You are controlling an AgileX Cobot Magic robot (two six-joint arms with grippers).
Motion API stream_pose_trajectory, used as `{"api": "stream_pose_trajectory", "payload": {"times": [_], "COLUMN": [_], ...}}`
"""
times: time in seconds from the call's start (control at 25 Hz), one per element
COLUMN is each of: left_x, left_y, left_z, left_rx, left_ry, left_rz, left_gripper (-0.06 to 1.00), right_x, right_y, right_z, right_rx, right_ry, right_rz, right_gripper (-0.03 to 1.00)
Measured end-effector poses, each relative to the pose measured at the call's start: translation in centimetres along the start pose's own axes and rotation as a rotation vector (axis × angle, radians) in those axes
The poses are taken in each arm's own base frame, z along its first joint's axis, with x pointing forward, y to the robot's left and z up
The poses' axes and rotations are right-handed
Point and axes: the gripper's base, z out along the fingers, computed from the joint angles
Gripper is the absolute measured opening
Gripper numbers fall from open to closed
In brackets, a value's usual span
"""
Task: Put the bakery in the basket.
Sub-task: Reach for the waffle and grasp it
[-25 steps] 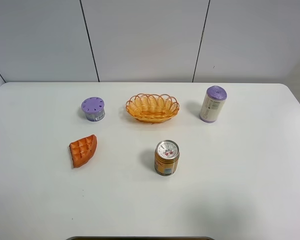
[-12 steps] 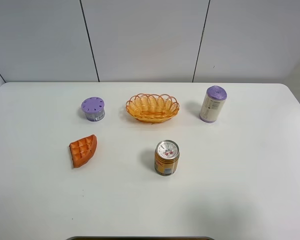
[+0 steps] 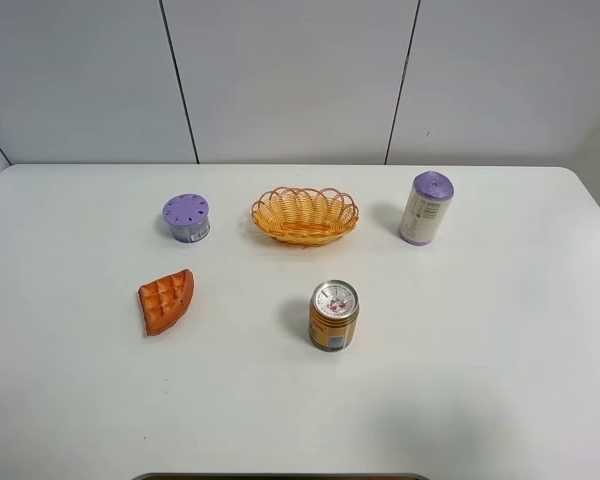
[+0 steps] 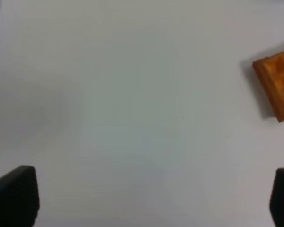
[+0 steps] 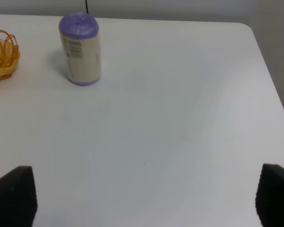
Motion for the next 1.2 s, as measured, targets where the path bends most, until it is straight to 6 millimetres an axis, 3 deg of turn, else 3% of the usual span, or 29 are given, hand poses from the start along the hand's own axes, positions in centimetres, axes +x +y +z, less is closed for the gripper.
{"api": "stream_pose_trajectory", "payload": {"times": [0.32, 0.52, 0.8, 1.2], "left_x": [-5.3, -7.3, -8.1, -7.0], "left_y": [-1.1, -1.9, -4.8, -9.7], "left_z": [6.4, 10.2, 14.8, 19.9], "left_rx": [0.133, 0.230, 0.313, 0.356], "left_ry": [0.207, 0.293, 0.359, 0.428], "left_rz": [0.024, 0.031, 0.118, 0.236], "left_gripper": [0.99, 0.99, 0.99, 0.99], "right_x": [0.0, 0.0, 0.0, 0.0], "right_y": [0.0, 0.0, 0.0, 0.0], "right_z": [0.0, 0.0, 0.0, 0.0], "right_rx": [0.000, 0.000, 0.000, 0.000], "right_ry": [0.000, 0.000, 0.000, 0.000], "right_rz": [0.000, 0.000, 0.000, 0.000], "right_gripper": [0.91, 0.91, 0.91, 0.91]}}
